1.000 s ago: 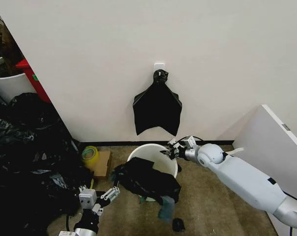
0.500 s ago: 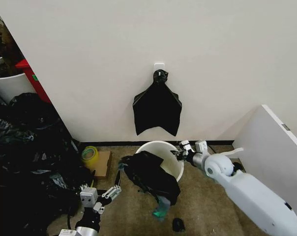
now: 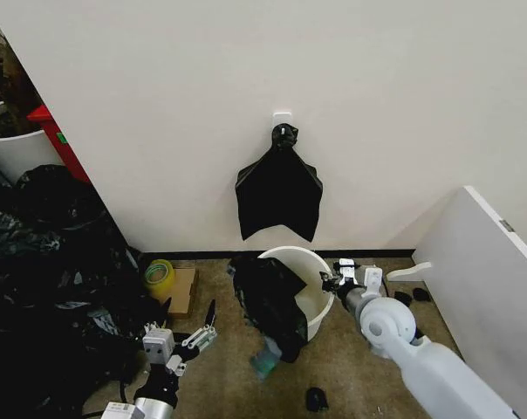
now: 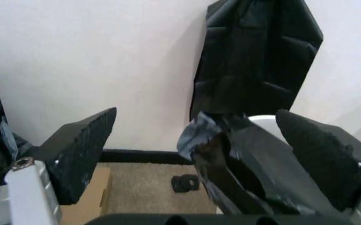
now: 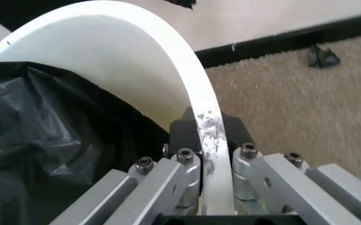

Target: Place the garbage bag over the trash bin.

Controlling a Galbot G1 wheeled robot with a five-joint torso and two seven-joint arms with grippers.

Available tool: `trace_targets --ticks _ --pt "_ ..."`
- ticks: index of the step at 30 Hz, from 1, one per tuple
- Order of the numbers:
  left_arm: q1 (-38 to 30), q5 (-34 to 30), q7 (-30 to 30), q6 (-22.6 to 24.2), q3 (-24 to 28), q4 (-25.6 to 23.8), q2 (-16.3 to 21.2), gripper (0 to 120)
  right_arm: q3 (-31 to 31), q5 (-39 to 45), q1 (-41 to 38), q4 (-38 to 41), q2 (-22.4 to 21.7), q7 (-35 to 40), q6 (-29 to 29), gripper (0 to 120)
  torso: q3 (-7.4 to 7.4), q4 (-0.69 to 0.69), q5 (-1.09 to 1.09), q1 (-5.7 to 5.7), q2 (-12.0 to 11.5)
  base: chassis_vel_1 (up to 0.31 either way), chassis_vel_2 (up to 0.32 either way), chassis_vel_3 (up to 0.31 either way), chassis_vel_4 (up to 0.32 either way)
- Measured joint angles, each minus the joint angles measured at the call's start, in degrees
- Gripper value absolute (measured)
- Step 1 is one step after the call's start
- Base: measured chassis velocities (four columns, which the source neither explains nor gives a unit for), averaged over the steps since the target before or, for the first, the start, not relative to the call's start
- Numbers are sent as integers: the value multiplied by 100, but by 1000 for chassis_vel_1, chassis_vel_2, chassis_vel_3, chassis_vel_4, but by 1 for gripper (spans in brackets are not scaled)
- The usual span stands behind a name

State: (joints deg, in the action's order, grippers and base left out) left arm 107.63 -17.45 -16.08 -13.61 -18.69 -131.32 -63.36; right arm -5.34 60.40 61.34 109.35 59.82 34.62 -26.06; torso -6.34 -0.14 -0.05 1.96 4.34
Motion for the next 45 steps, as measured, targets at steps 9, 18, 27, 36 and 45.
trace_targets --ticks 9,18,27,36,45 --pt "112 -27 -12 -28 -112 -81 -19 100 -26 -20 405 187 587 535 310 1 0 0 0 0 0 0 0 0 0" --pt "140 -134 -17 -39 -222 -98 -22 100 142 -366 563 -13 953 476 558 1 0 0 1 0 0 0 0 0 0" --pt "105 -161 -16 -64 -169 -34 -62 100 177 -625 631 -205 1126 265 750 1 -1 0 1 0 0 0 0 0 0" --pt "77 -141 -33 -104 -92 27 -99 100 86 -778 796 -180 1117 18 726 14 0 0 2 0 0 0 0 0 0" --pt "111 -101 -37 -143 -60 29 -103 100 -45 -957 980 214 1074 59 617 47 0 1 2 0 0 0 0 0 0"
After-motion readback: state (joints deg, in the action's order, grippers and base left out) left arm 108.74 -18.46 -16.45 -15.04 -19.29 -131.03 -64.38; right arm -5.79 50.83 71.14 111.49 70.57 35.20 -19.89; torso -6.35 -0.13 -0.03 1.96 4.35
